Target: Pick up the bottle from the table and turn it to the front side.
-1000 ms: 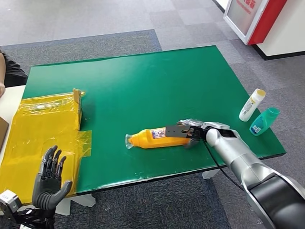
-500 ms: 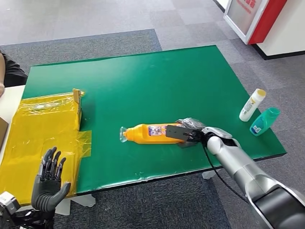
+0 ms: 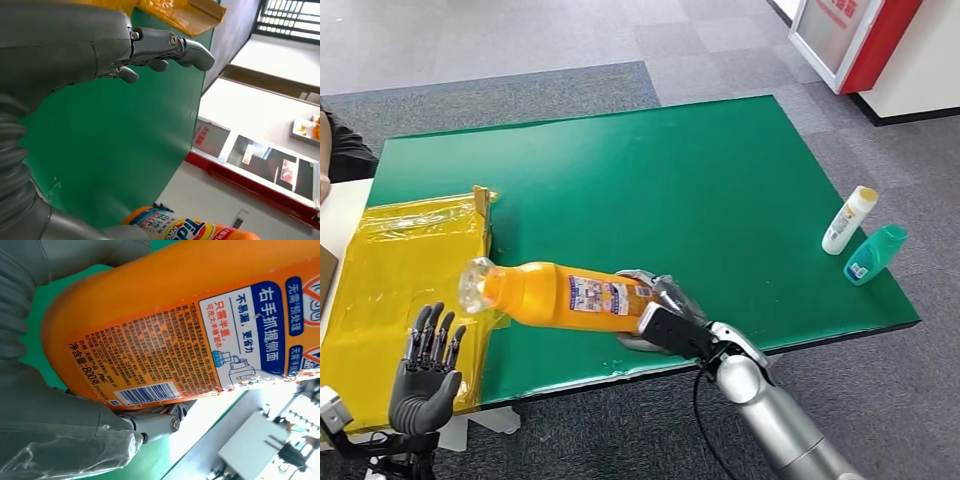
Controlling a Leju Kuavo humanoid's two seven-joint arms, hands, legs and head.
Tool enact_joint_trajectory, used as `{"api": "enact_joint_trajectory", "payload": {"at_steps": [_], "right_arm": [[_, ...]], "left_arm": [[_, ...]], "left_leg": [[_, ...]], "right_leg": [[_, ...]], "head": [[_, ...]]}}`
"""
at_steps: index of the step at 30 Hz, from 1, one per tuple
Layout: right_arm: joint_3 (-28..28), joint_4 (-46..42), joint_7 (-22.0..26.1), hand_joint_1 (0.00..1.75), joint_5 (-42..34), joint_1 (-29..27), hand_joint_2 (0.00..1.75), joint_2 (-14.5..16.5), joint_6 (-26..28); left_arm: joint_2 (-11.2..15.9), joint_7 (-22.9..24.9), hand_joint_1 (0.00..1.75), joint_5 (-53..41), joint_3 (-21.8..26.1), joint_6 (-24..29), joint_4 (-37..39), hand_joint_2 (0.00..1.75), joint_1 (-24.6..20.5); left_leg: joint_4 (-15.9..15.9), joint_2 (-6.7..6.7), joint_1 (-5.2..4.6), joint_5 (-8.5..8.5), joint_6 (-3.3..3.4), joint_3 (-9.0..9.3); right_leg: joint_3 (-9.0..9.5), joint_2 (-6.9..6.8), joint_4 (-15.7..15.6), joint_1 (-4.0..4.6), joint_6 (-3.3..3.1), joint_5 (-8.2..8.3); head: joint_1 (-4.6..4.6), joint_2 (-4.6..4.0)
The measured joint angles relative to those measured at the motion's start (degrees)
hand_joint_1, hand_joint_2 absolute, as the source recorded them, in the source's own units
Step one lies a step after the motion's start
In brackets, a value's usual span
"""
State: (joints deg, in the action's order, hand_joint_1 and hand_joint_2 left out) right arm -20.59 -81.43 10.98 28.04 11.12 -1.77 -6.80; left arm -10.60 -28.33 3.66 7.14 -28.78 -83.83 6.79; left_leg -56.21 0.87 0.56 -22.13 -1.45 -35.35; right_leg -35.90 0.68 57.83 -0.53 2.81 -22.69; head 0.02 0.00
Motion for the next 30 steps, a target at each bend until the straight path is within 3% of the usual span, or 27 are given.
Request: {"api": "enact_joint_trajectory", "payload": {"at_steps": [3,8,17,23,30], "right_arm": [[-0.31,1.03,1.42,1.75,0.14,-0.26,1.75,3.24,0.14],[-0.59,6.20,2.32,1.75,3.61,1.42,1.75,7.38,2.63],[-0.16,16.56,2.94,1.75,8.05,6.37,1.75,10.43,5.78],[0.68,19.92,3.18,1.75,9.40,7.57,1.75,11.15,6.27],[1.67,20.98,3.05,1.75,10.75,6.32,1.75,11.79,6.40]], "left_arm": [[0.22,2.24,0.00,1.18,-2.73,0.31,-1.03,1.75,-1.56],[2.49,4.10,0.00,2.09,-11.46,1.02,-2.81,1.75,-4.79],[9.30,2.68,0.00,2.74,-24.58,0.59,-3.72,1.75,-8.85],[11.39,2.09,0.00,1.13,-27.44,4.45,-5.15,1.75,-9.07],[10.10,3.34,0.00,-4.86,-27.24,10.45,-8.89,1.75,-8.32]], "left_leg": [[0.00,0.00,0.00,0.05,0.00,0.00],[0.00,0.00,-0.01,0.12,0.01,0.00],[0.00,0.00,-0.01,0.19,-0.05,-0.01],[0.00,-0.01,-0.01,0.19,-0.06,-0.01],[0.00,-0.01,-0.01,0.18,-0.06,-0.02]], "right_leg": [[0.00,0.00,0.00,0.00,0.00,0.06],[0.01,0.00,0.00,-0.01,-0.02,0.15],[-0.01,0.00,0.02,0.00,-0.02,0.18],[-0.03,0.00,0.02,-0.01,-0.03,0.18],[-0.03,0.00,0.01,-0.01,-0.03,0.18]], "head": [[0.01,0.00],[0.00,0.00],[-0.01,0.00],[0.00,0.00],[0.00,0.00]]}}
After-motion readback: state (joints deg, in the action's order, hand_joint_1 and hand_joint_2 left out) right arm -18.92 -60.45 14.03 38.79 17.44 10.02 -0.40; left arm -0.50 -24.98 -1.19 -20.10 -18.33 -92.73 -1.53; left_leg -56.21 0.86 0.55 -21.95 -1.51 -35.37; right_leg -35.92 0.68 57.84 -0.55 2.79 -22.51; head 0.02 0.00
